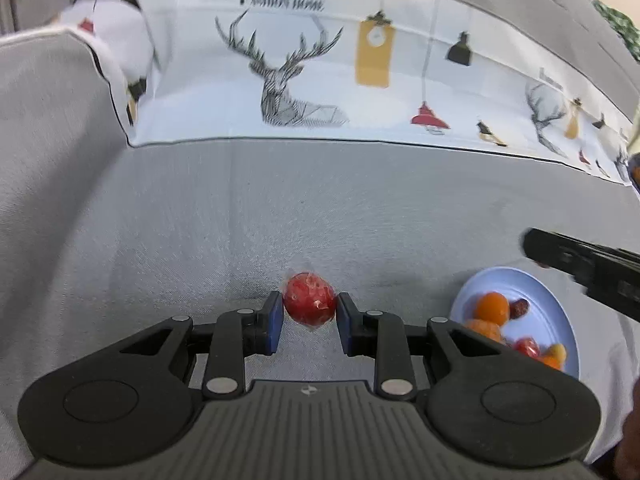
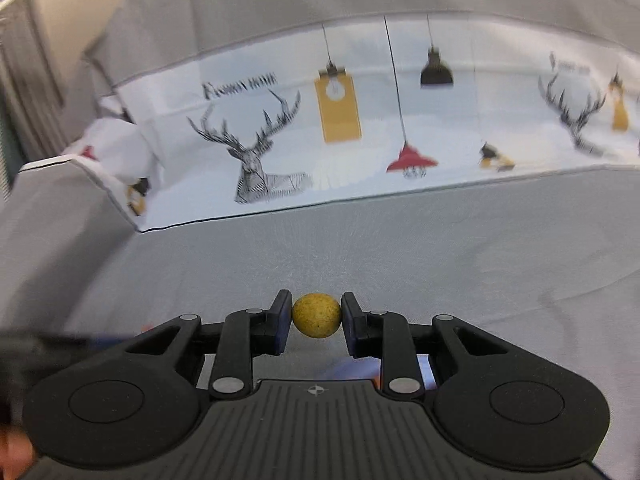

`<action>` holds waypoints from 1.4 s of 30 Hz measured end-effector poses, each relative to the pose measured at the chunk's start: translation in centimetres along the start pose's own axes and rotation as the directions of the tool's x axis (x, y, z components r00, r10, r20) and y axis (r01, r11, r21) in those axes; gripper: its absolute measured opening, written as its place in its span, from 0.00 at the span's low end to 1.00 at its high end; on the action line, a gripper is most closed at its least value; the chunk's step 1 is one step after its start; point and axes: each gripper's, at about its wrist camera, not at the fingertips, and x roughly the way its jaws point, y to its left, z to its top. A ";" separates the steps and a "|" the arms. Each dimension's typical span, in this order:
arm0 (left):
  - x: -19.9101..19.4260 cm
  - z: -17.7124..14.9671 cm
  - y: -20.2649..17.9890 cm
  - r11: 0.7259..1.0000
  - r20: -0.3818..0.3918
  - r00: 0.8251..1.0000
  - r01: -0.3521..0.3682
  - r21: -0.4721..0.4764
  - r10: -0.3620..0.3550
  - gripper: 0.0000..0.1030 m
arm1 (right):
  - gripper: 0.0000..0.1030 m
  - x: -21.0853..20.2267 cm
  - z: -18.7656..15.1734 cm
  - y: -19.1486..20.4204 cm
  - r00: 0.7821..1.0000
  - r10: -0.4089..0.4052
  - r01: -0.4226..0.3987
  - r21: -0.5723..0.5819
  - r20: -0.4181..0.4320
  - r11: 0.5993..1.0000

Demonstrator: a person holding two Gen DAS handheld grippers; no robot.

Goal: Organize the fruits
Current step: 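Carry the red wrapped fruit in the left tool while the right tool carries the yellow fruit over the plate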

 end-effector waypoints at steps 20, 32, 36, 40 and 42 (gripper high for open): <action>-6.4 -5.3 -4.4 0.991 0.102 0.986 0.132 0.034 -0.135 0.30 | 0.27 -13.1 -6.0 -5.7 0.985 -0.070 0.056 0.092 0.159 0.994; -5.5 -5.3 -6.9 0.979 0.106 0.976 0.182 0.089 -0.191 0.30 | 0.27 -10.6 -6.9 -5.6 0.993 -0.086 0.078 0.104 0.076 0.992; -5.1 -5.4 -8.1 0.975 0.106 0.974 0.186 0.119 -0.199 0.30 | 0.27 -9.5 -7.0 -5.3 0.995 -0.090 0.086 0.095 0.043 0.992; -4.6 -5.4 -8.7 0.974 0.103 0.974 0.190 0.127 -0.203 0.30 | 0.27 -8.9 -7.0 -5.3 0.996 -0.090 0.087 0.100 0.025 0.991; -4.4 -5.4 -9.0 0.973 0.105 0.973 0.191 0.132 -0.206 0.30 | 0.27 -8.8 -7.0 -5.5 0.996 -0.089 0.086 0.101 0.021 0.991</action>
